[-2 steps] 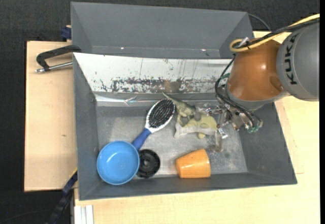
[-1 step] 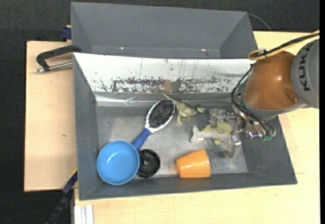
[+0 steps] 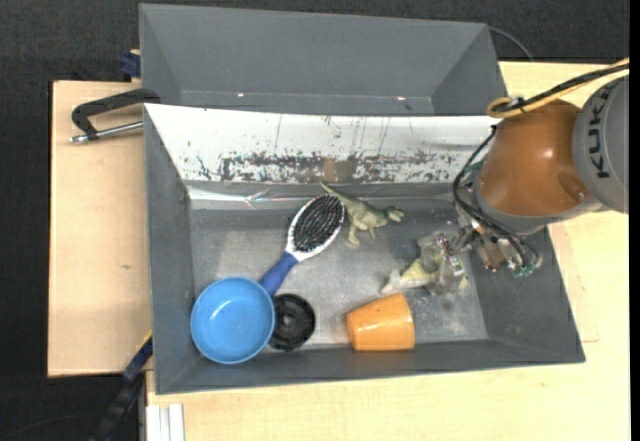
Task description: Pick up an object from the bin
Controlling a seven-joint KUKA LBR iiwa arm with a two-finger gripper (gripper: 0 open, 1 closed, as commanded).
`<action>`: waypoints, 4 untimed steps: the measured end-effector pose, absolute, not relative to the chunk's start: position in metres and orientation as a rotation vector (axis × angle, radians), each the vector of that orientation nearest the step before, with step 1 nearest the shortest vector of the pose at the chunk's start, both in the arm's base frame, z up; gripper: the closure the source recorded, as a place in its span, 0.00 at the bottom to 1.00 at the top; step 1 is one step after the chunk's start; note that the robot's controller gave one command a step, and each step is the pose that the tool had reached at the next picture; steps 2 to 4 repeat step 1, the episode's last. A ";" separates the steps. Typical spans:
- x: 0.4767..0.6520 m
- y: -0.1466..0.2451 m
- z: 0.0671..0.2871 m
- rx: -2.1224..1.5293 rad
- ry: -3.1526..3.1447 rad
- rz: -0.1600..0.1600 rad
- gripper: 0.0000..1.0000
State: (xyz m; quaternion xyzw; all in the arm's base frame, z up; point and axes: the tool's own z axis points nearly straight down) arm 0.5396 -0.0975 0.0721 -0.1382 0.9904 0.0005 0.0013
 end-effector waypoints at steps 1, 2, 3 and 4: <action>0.572 -0.115 0.291 -0.496 3.085 -0.008 1.00; 0.572 -0.115 0.291 -0.496 3.085 -0.008 1.00; 0.572 -0.115 0.291 -0.496 3.085 -0.008 1.00; 0.572 -0.115 0.291 -0.496 3.085 -0.008 1.00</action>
Offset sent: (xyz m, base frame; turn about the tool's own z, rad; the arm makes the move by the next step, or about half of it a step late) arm 0.0291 -0.0175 0.2116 -0.0437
